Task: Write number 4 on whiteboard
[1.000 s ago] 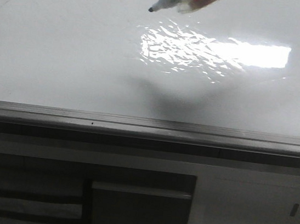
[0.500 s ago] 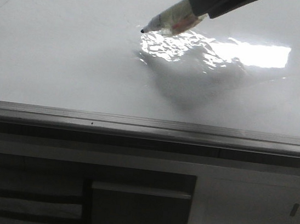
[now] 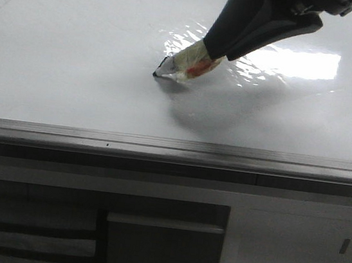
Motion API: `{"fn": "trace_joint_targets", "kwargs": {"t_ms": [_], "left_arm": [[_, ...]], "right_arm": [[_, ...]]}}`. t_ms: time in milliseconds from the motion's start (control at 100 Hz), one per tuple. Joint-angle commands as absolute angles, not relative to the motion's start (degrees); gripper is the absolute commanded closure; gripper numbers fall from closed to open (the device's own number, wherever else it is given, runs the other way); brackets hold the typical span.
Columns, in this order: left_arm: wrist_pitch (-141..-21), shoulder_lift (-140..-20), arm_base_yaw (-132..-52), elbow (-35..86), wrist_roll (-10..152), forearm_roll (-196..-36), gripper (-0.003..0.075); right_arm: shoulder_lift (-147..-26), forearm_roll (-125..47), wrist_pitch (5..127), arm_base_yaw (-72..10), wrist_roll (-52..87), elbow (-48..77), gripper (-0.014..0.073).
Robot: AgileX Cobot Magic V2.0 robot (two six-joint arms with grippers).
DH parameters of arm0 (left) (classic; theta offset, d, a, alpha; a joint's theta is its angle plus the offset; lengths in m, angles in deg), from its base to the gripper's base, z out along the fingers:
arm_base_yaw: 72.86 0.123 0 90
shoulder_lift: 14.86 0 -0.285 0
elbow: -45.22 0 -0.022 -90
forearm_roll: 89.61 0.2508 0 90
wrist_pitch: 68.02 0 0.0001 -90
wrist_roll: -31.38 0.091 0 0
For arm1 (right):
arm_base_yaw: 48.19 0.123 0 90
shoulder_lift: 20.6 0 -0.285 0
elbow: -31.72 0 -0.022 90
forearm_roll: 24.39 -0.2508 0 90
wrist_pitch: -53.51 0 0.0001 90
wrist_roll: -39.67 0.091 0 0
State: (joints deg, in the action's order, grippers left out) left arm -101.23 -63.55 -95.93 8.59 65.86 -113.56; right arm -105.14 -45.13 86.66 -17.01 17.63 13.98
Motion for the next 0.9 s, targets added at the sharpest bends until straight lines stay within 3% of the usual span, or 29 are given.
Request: {"fn": "trace_joint_targets", "kwargs": {"t_ms": [0,230,570,890], "left_arm": [[-97.4,-63.5,-95.8,10.1,65.4,-115.1,0.0386],[-97.4,-63.5,-95.8,10.1,65.4,-114.3,0.0386],[-97.3,-63.5,-95.8,10.1,65.4,-114.3,0.0386],[-97.2,-63.5,-95.8,10.1,65.4,-114.3,0.0386]], "right_arm": [[-103.5,-44.5,85.0,-19.0,18.2,15.2,0.0639],[-98.5,-43.2,93.1,-26.5,18.3,14.9,0.0638],[-96.3,-44.7,87.1,-19.8,17.9,17.1,0.0639],[-101.4,-42.7,87.7,-21.1,17.9,17.1,0.0638]]}}
